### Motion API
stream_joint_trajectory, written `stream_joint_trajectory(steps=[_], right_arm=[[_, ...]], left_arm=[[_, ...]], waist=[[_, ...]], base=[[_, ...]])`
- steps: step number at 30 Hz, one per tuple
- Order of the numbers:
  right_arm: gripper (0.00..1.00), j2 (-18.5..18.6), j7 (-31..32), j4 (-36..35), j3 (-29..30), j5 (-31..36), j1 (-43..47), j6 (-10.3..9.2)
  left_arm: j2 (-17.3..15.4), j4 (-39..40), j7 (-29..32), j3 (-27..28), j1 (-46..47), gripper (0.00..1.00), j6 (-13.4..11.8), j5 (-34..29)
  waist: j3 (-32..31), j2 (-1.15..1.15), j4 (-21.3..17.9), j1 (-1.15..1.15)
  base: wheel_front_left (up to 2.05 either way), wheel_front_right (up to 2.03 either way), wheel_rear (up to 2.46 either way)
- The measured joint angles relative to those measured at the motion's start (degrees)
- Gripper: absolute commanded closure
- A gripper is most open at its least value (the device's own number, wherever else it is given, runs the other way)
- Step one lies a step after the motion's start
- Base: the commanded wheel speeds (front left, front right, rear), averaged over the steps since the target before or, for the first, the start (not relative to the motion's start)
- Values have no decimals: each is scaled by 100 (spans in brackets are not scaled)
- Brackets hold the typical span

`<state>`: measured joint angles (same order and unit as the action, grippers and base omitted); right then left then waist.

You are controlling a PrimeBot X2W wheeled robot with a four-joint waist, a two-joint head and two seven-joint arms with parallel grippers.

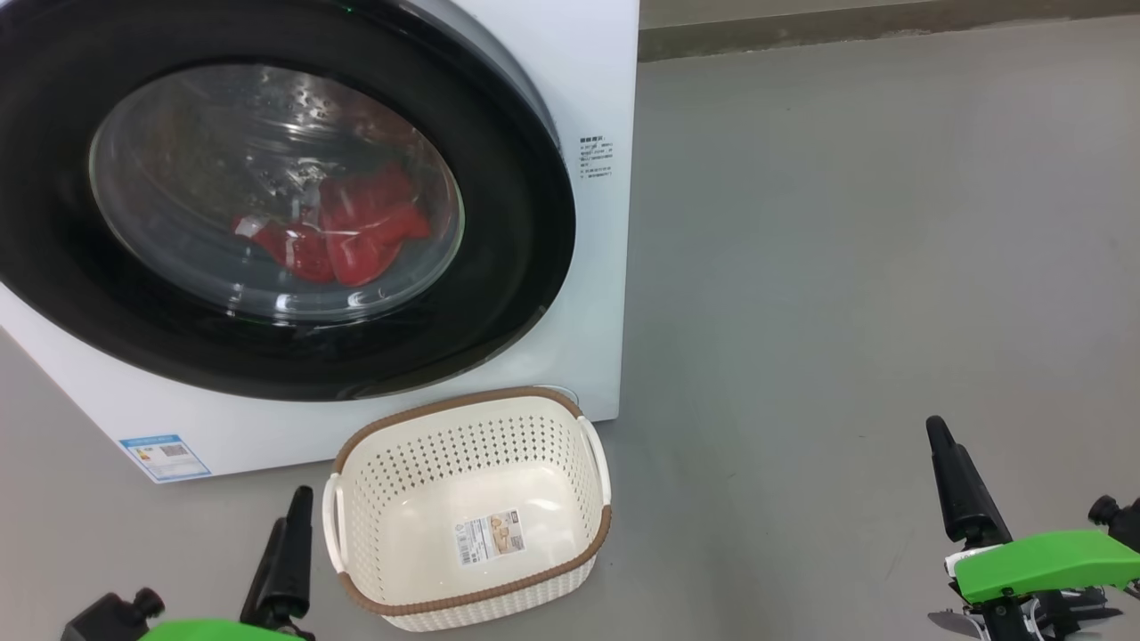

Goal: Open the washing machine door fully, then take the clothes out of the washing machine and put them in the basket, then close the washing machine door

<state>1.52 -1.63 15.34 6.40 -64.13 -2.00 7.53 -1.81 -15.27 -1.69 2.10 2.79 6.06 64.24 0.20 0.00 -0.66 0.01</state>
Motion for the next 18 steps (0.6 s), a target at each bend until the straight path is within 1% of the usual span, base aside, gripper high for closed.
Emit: stream_joint_trajectory(steps=[13,18], right_arm=[[0,8,-199,-34,-135,880,-76,0],[0,10,-289,-46,-145,1236,-123,0]], left_arm=[[-1,36,-203,8,116,0,-8,-858],[-1,69,-287,9,149,0,-55,-1181]], waist=[[14,0,-28,0],[30,0,-34,0]], base=[[0,0,0],[0,0,0]])
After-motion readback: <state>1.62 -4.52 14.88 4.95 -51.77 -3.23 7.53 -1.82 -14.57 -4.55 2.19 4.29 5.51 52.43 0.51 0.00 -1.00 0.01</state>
